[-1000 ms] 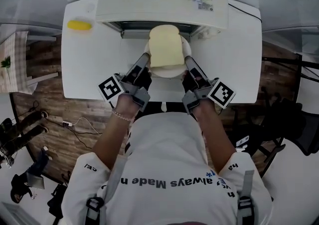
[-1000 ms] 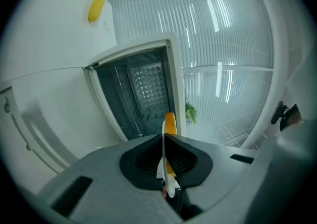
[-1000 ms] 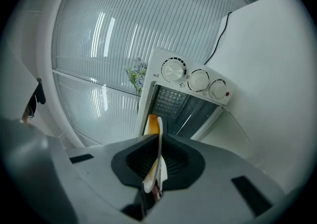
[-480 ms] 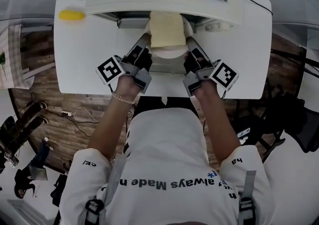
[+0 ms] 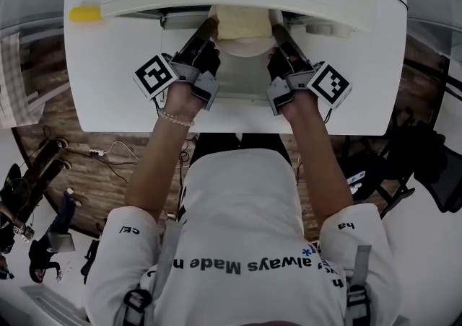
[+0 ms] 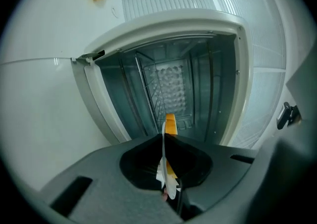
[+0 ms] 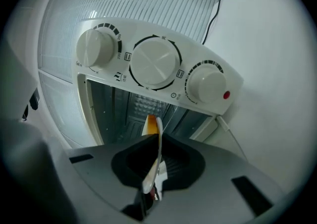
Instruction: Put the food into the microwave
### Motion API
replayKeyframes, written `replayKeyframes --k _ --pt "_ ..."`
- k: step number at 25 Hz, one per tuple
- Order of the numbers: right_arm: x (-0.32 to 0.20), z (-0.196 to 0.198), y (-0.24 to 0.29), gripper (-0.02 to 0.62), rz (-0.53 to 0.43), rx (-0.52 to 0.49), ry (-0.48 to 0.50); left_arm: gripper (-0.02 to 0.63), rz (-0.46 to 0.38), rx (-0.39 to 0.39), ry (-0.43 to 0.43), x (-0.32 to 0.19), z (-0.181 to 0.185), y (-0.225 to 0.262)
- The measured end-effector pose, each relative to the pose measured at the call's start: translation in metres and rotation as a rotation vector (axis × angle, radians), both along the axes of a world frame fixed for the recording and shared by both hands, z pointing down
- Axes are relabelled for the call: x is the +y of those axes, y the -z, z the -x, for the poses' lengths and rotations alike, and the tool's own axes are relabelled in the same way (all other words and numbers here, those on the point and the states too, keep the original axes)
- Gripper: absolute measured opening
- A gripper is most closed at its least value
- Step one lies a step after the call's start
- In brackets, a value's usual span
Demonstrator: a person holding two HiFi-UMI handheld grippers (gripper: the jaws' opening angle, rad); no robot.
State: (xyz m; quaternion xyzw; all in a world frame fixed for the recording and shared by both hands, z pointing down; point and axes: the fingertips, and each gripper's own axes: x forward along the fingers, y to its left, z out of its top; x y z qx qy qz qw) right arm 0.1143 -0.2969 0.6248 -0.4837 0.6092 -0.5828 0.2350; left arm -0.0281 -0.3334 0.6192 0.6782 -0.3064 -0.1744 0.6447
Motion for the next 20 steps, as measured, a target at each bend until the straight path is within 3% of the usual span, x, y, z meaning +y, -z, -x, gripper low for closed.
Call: replayKeyframes --k 11,13,16,20 --pt "-0.01 -0.005 -0.014 0.023 0.022 -0.05 -0.068 0.02 -0.034 0.004 0.031 -0.013 -0.006 -0.003" --pt "-0.009 -0.014 -0.014 0.023 0.02 -0.053 -0.085 0.046 -0.042 0.027 0.05 -0.007 -0.012 0.001" --pt "-0.012 -0.024 -0.014 0.023 0.017 -0.063 -0.115 0.084 -0.012 0.056 0.078 0.008 -0.014 -0.001" --pt "-0.032 -0.007 -0.016 0.023 0.03 -0.076 -0.13 0.092 0.028 0.076 0.063 0.021 -0.002 -0.007"
